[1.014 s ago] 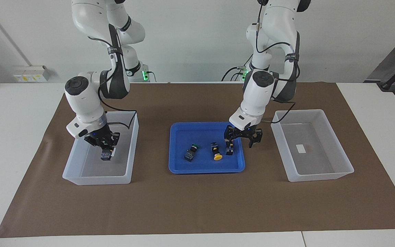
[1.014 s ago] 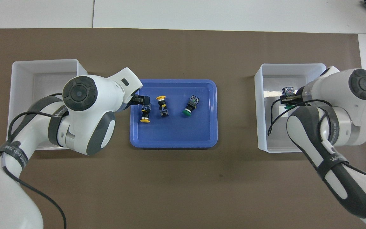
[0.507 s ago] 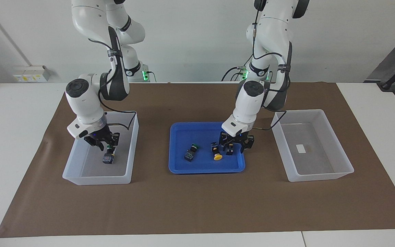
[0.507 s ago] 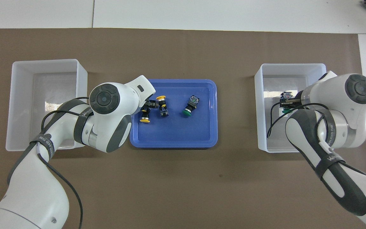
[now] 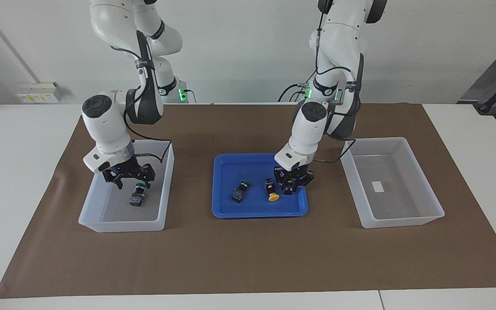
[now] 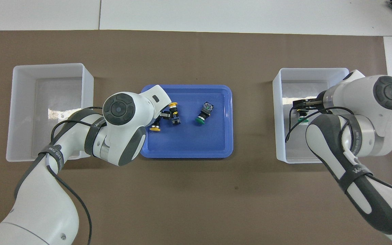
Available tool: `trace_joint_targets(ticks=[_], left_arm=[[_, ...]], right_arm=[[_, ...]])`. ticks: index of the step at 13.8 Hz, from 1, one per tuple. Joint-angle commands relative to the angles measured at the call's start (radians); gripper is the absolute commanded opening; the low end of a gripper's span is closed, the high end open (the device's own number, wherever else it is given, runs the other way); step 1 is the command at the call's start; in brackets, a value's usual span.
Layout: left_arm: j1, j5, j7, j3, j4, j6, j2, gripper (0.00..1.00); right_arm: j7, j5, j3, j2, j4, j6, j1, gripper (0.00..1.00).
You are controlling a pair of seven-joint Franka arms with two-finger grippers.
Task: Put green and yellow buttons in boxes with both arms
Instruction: 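Grasp a yellow button with the left gripper while the right gripper releases, then lower the yellow button into the box while the right gripper grasps another button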
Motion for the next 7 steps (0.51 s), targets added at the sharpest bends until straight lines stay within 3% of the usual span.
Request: trace_joint_targets(ticks=[1, 4, 7], left_arm=[[0.051, -0.005, 0.003, 0.011, -0.007, -0.111, -0.127, 0.0], [0.13, -0.004, 0.011, 0.011, 0.0, -0.149, -0.207, 0.0], [0.225, -0.002, 0.016, 0.011, 0.036, -0.146, -0.201, 0.0]], right_arm=[[0.185, 0.006, 0.006, 0.027, 0.044, -0.023, 0.075, 1.0], [0.357, -0.001, 0.006, 0.078, 0.047, 0.025, 0.17, 1.0], [0.579, -0.004, 0.006, 0.153, 0.054, 0.104, 0.287, 1.0]])
